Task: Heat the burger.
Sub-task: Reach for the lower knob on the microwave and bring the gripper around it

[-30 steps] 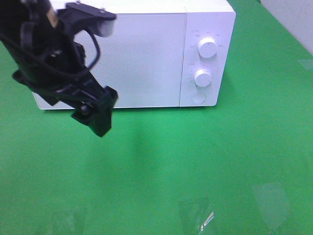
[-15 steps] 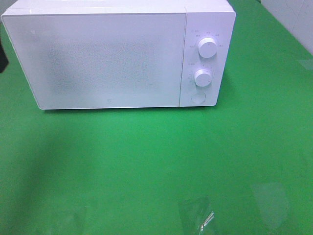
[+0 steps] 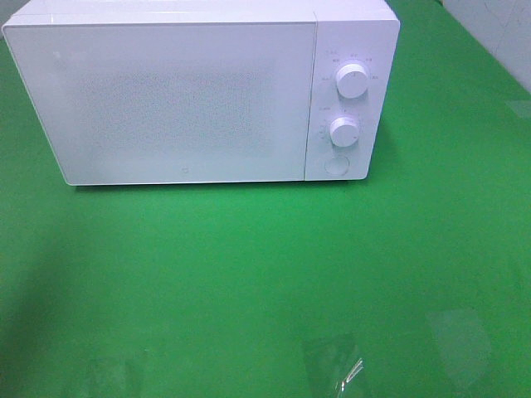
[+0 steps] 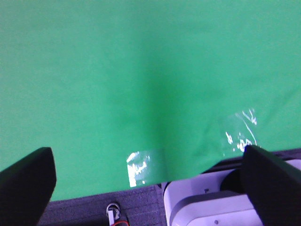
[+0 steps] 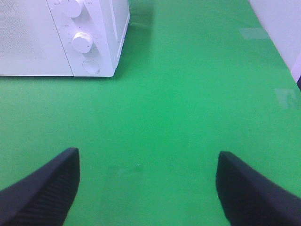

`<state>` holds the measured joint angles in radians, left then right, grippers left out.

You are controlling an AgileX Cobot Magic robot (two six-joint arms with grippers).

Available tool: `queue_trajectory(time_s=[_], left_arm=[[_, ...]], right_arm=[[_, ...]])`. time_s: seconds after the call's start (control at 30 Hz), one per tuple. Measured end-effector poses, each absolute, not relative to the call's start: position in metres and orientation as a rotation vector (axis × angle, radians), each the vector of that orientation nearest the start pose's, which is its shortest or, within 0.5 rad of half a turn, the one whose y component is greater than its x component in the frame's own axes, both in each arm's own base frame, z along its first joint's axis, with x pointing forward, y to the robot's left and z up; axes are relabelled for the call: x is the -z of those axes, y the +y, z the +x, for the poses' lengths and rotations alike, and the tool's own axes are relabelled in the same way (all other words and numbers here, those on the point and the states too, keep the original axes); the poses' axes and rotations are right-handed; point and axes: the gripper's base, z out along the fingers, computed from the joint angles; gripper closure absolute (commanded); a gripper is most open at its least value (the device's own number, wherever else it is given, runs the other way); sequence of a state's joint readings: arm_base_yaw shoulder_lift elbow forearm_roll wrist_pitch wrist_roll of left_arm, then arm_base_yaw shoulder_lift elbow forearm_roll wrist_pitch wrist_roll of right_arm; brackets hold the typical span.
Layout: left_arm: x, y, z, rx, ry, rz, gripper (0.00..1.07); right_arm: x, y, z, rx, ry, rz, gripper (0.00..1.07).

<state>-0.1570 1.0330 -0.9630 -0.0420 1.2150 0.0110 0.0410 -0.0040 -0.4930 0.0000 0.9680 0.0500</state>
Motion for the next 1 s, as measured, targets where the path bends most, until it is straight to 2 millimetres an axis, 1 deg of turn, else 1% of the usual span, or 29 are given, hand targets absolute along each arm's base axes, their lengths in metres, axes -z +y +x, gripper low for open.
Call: queue_trajectory(time_s=[0.03,0.07,0.1,0.13,0.17,0.2,0.23,0.27,0.3,0.33,0.37,0.4,0.43,0.47,0.53,0.57,0.6,0.63,0.67,0.7,0.73,0.83,0.87,0.9,0.93,0.97,1.0], left_arm=[[-0.327,-0.030,0.169,0.096,2.762,0.223,0.06],[-0.316,-0.029,0.153,0.104,2.775,0.247,0.06],[-0.316,-0.029,0.153,0.104,2.775,0.247,0.06],[-0.302,-0.027,0.137,0.110,2.785,0.279,0.06],[-0.293,-0.025,0.121,0.120,2.771,0.305,0.06],[-0.293,-0.025,0.121,0.120,2.771,0.305,0.06],[-0.288,-0.024,0.114,0.123,2.761,0.314,0.06],[-0.288,-0.024,0.114,0.123,2.761,0.314,0.06],[-0.280,-0.022,0.101,0.121,2.737,0.323,0.06],[-0.280,-0.022,0.101,0.121,2.737,0.323,0.06],[-0.273,-0.020,0.088,0.122,2.711,0.327,0.06],[-0.273,-0.020,0.088,0.122,2.711,0.327,0.06],[-0.268,-0.019,0.078,0.123,2.675,0.326,0.06],[-0.268,-0.019,0.078,0.123,2.675,0.326,0.06],[-0.276,-0.016,0.064,0.121,2.488,0.315,0.06],[-0.276,-0.016,0.064,0.121,2.488,0.315,0.06],[-0.277,-0.015,0.056,0.125,2.423,0.308,0.06],[-0.277,-0.015,0.056,0.125,2.423,0.308,0.06],[-0.277,-0.015,0.046,0.145,2.374,0.297,0.06],[-0.277,-0.015,0.046,0.145,2.374,0.297,0.06],[-0.278,-0.015,0.035,0.172,2.310,0.286,0.06],[-0.279,-0.015,0.029,0.183,2.274,0.282,0.06],[-0.281,-0.014,0.019,0.203,2.205,0.275,0.06],[-0.281,-0.014,0.019,0.203,2.205,0.275,0.06],[-0.282,-0.013,0.004,0.219,2.111,0.271,0.06],[-0.282,-0.013,0.004,0.219,2.111,0.271,0.06],[-0.282,-0.012,-0.002,0.220,2.071,0.270,0.06]], right_arm=[[-0.283,0.000,-0.001,-0.060,1.955,0.009,0.31],[-0.283,0.000,-0.001,-0.060,1.955,0.009,0.31],[-0.283,0.000,-0.001,-0.060,1.955,0.009,0.31],[-0.283,0.000,-0.001,-0.060,1.955,0.009,0.31],[-0.283,0.000,-0.001,-0.060,1.955,0.009,0.31],[-0.283,0.000,-0.001,-0.060,1.955,0.009,0.31],[-0.283,0.000,-0.001,-0.060,1.955,0.009,0.31],[-0.283,0.000,-0.001,-0.060,1.955,0.009,0.31],[-0.283,0.000,-0.001,-0.060,1.955,0.009,0.31],[-0.283,0.000,-0.001,-0.060,1.955,0.009,0.31],[-0.283,0.000,-0.001,-0.060,1.955,0.009,0.31],[-0.283,0.000,-0.001,-0.060,1.955,0.009,0.31],[-0.283,0.000,-0.001,-0.060,1.955,0.009,0.31],[-0.283,0.000,-0.001,-0.060,1.955,0.009,0.31],[-0.283,0.000,-0.001,-0.060,1.955,0.009,0.31],[-0.283,0.000,-0.001,-0.060,1.955,0.009,0.31],[-0.283,0.000,-0.001,-0.060,1.955,0.009,0.31],[-0.283,0.000,-0.001,-0.060,1.955,0.009,0.31],[-0.283,0.000,-0.001,-0.060,1.955,0.009,0.31],[-0.283,0.000,-0.001,-0.060,1.955,0.009,0.31],[-0.283,0.000,-0.001,-0.060,1.955,0.009,0.31],[-0.283,0.000,-0.001,-0.060,1.955,0.009,0.31],[-0.283,0.000,-0.001,-0.060,1.955,0.009,0.31],[-0.283,0.000,-0.001,-0.060,1.955,0.009,0.31],[-0.283,0.000,-0.001,-0.060,1.955,0.009,0.31],[-0.283,0.000,-0.001,-0.060,1.955,0.009,0.31],[-0.283,0.000,-0.001,-0.060,1.955,0.009,0.31]])
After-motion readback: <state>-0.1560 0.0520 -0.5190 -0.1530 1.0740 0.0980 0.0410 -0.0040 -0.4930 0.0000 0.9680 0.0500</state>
